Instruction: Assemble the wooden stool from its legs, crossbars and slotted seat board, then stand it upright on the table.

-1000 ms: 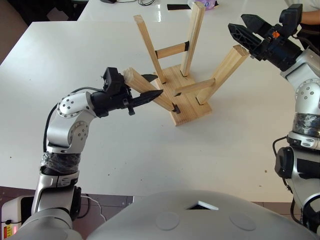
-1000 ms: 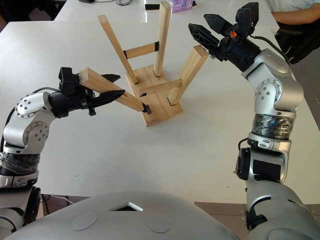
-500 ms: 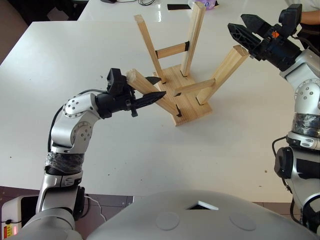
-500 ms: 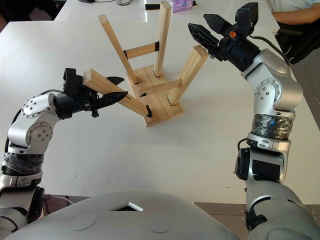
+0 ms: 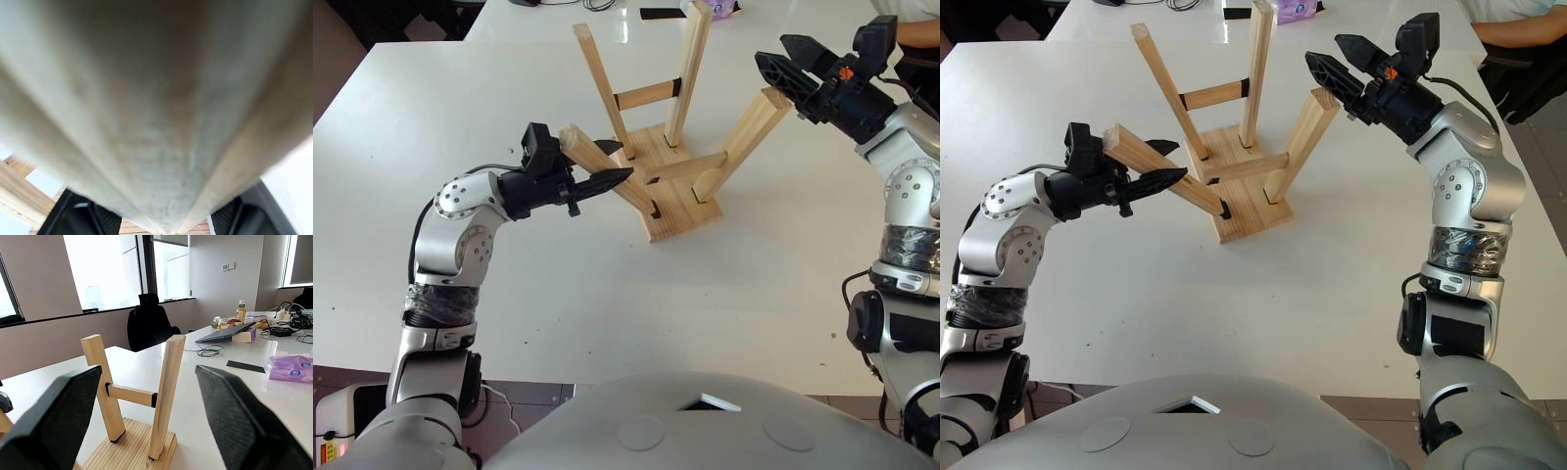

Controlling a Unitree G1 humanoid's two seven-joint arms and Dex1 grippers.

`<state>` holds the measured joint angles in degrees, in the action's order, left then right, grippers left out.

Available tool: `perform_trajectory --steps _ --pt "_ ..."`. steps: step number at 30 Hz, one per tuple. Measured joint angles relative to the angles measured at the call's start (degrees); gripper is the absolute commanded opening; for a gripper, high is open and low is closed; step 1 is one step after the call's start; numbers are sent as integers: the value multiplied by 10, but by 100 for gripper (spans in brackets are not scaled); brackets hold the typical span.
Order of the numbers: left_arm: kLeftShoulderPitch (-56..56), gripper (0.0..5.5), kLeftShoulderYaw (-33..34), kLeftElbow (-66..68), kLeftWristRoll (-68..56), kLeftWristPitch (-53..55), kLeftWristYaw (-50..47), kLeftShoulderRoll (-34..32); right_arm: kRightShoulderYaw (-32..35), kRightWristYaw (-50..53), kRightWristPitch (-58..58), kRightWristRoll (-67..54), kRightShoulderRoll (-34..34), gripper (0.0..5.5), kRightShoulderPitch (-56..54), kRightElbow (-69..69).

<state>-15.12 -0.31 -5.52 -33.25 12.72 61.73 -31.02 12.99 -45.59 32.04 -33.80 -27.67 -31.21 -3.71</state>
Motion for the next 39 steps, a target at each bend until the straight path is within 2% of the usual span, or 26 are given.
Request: perform_trajectory --steps 6,15,29,34,39 --pt "-1 204 -26 -14 33 -24 4 -10 3 11 0 -2 6 354 13 19" --pt "14 204 -32 -71 13 19 58 -93 8 49 0 -20 29 354 76 78" --pt "4 204 -30 -59 1 29 64 -108 14 111 0 -28 48 354 113 149" --pt "11 204 -36 -83 19 44 -1 -90 28 189 43 -85 48 267 47 265" --pt "51 204 -30 -157 18 80 -58 -92 -10 283 137 -150 27 188 5 426"
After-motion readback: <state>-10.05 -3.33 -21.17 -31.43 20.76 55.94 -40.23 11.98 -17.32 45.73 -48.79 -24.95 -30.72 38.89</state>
